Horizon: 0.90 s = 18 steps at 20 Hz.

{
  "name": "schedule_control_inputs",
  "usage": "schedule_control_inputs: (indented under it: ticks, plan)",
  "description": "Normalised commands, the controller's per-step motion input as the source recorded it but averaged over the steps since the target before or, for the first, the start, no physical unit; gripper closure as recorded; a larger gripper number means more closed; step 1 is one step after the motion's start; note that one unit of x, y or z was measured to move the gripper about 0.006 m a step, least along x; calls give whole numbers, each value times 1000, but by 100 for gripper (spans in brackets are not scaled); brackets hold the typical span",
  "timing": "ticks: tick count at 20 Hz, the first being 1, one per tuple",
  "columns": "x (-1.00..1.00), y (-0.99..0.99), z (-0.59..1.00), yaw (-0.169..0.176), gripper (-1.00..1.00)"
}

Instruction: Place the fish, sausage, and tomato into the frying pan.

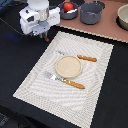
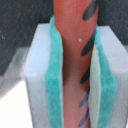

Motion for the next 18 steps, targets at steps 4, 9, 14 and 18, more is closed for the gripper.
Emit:
schedule_control_inputs:
  ticks: [4, 9, 14, 18]
  plan:
    - [-70, 0, 1000, -39, 100]
    - [74, 84, 1000, -55, 100]
    - [402, 454, 1000, 0, 100]
    - [521, 672, 1000, 1, 100]
